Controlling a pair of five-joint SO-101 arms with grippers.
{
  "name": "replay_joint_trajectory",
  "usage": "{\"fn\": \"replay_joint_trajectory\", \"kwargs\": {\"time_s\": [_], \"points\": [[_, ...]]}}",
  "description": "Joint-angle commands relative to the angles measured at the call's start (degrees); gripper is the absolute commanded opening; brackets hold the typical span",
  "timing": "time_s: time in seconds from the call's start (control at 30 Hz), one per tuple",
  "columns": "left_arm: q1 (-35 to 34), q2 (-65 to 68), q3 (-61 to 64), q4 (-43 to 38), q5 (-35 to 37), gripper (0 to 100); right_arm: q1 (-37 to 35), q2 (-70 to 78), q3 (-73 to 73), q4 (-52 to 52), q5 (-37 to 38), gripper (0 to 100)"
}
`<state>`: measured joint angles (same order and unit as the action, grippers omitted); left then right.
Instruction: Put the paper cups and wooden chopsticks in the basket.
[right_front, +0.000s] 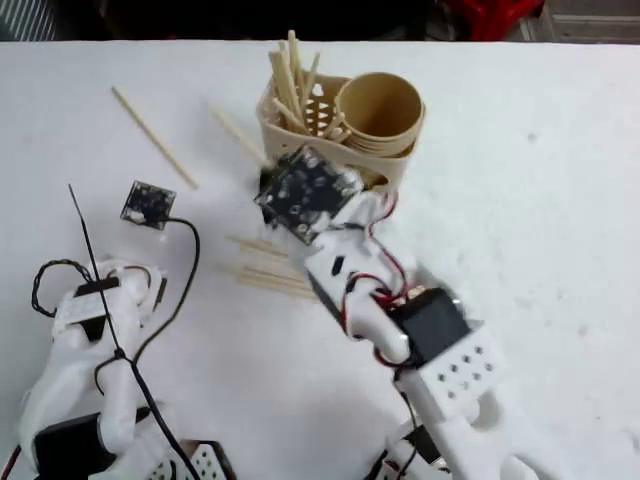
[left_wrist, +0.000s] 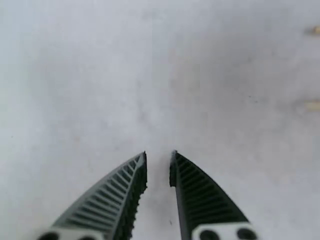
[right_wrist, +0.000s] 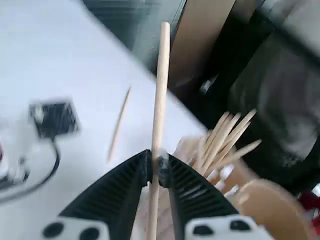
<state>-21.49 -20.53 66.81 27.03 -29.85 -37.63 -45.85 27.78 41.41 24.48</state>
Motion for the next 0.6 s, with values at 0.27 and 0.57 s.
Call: {"fn": "replay_joint_trajectory", "kwargs": {"time_s": [0.27, 0.57], "points": [[0.7, -1.8, 0.0, -1.0, -0.4, 10, 1.3, 26.4, -27.1, -27.4, -0.6, 1.9], [0.7, -1.8, 0.0, -1.0, -0.4, 10, 8.1, 37.1, -31.5, -31.0, -3.4, 1.8]]}}
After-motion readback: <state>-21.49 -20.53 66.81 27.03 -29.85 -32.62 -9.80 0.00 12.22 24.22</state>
